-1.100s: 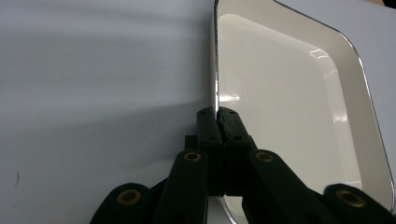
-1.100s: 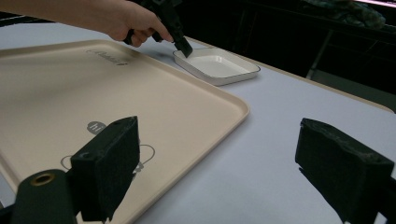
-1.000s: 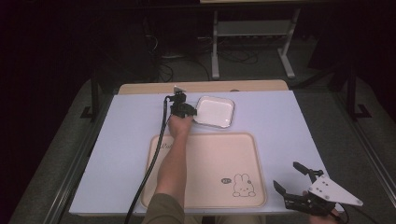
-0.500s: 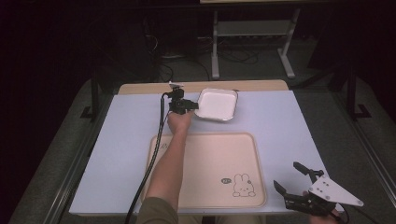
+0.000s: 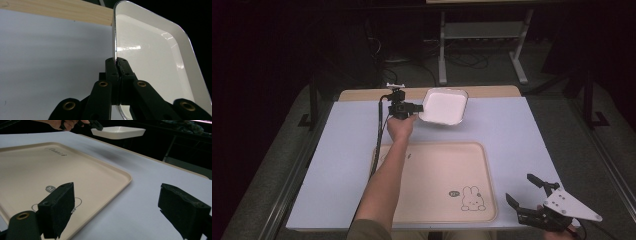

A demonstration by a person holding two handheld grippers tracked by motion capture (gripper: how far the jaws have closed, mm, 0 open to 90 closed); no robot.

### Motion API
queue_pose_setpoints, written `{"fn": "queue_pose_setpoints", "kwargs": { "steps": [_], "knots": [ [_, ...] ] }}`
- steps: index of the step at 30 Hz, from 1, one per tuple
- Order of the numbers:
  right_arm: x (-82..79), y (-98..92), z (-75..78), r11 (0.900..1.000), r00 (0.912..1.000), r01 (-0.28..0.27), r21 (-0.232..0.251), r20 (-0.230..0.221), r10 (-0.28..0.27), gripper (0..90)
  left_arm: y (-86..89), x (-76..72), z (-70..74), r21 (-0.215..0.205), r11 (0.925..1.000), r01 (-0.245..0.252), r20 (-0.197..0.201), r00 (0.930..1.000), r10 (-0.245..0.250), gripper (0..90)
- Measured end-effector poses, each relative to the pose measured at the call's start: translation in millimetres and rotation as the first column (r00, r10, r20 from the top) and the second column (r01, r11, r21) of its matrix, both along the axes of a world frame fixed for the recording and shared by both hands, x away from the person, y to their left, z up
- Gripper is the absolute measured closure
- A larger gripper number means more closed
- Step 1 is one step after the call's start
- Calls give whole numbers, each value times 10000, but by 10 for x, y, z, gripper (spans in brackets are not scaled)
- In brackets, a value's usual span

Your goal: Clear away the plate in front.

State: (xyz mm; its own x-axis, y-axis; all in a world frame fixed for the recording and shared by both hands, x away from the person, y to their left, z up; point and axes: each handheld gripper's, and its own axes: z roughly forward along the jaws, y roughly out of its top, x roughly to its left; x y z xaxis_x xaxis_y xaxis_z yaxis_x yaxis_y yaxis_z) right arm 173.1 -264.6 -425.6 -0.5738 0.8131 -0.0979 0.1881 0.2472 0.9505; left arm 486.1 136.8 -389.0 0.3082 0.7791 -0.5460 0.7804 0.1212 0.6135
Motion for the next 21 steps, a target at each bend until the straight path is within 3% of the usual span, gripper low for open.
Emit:
{"fn": "queue_pose_setpoints", "kwargs": {
  "steps": [6, 10, 21],
  "knots": [
    [-7, -8, 5, 10000, 10000, 54, 33, 46, -54, 129, 37, -95, 105, -222, 9997, 35, 220, 9998, -30, 888],
    [-5, -4, 4, 10000, 10000, 42, 6, 22, -42, 130, 78, -152, 147, -151, 9997, 196, 279, 9994, -192, 888],
    [-5, -12, 8, 9999, 9999, 150, 25, 62, -150, 129, 283, -350, 337, -468, 9982, 368, 641, 9974, -337, 888]
  ]
}}
